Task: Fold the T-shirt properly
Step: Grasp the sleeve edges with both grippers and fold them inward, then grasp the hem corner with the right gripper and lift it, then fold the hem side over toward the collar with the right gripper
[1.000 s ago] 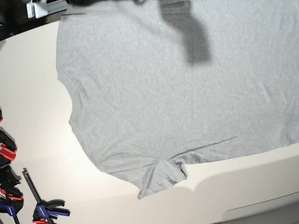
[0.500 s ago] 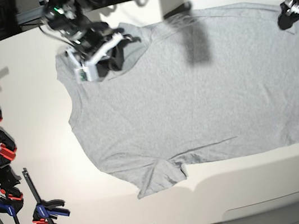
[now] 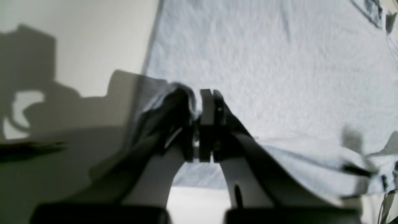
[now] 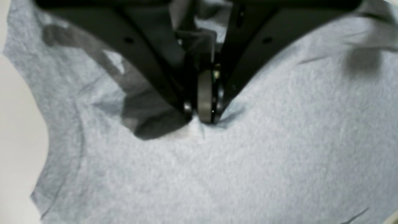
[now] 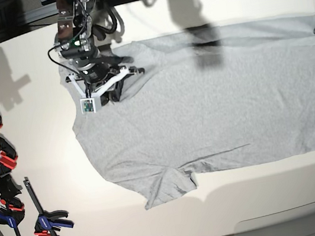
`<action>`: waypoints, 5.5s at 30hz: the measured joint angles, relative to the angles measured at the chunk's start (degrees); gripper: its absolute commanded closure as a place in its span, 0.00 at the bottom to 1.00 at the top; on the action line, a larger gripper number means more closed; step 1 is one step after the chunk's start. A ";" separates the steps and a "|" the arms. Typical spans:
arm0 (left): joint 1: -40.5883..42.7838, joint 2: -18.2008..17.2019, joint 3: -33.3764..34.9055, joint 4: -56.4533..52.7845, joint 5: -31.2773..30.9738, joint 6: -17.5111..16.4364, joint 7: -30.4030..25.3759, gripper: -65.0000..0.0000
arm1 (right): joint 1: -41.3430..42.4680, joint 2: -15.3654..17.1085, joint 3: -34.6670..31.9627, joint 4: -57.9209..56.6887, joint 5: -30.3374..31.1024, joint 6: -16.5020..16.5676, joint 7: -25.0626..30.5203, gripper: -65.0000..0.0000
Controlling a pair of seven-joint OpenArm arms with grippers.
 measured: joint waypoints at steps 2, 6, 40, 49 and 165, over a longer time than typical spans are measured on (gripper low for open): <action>0.02 -0.07 -0.79 0.00 -0.07 0.02 -0.09 1.00 | -0.04 -0.02 0.00 0.00 0.00 -0.68 0.00 1.00; 0.00 0.09 -0.02 0.00 -0.07 0.02 -0.11 1.00 | -0.02 -0.04 0.00 0.00 0.02 -0.68 0.26 1.00; 5.62 1.01 20.96 6.78 31.91 10.54 -19.93 1.00 | -5.14 4.02 -0.09 -8.24 -10.08 0.68 -1.57 1.00; 16.57 1.01 16.65 8.00 23.93 8.46 -22.10 1.00 | -19.67 10.51 -0.17 -1.60 -4.66 1.36 2.73 1.00; -34.27 -8.37 26.12 -38.93 -11.58 -5.95 3.58 1.00 | 27.26 23.19 9.70 -33.70 46.49 29.42 -36.39 1.00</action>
